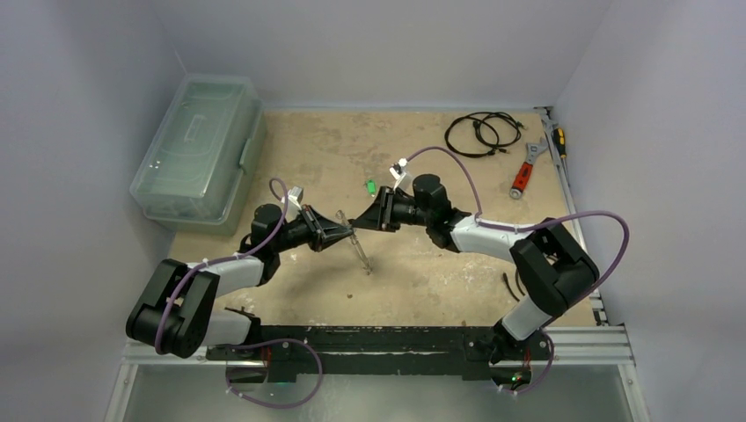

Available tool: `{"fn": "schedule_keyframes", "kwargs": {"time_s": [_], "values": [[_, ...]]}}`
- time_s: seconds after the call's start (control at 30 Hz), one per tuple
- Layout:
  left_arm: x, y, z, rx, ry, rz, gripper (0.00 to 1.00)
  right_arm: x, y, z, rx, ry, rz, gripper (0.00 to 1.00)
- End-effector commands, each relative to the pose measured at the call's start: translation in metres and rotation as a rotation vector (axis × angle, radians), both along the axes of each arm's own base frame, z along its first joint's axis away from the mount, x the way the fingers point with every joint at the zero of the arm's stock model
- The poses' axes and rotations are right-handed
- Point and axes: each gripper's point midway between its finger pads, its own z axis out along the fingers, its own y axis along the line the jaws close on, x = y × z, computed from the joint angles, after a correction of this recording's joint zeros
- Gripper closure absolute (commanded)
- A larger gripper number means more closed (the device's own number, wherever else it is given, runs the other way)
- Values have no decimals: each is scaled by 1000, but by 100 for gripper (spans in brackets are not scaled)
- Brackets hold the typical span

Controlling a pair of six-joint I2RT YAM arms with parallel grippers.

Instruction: Put the keys on the keyring

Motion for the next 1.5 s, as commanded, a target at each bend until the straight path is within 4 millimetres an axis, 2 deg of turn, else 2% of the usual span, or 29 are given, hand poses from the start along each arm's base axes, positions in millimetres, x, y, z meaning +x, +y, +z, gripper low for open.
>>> {"fn": "schedule_keyframes", "kwargs": {"time_s": [0.0,0.53,1.23,1.47], "values": [[2,2,2,-4,-35,13,100,-6,6,6,38,-16,33,67],[4,2,0,9,-56,10,100,-9,8,1,55,9,44,77],[3,3,-5,31,-70,5,100,-8,13,-14,61,40,45,76],[2,3,-6,34,-77,4,100,-8,15,-18,80,53,52,85]]}}
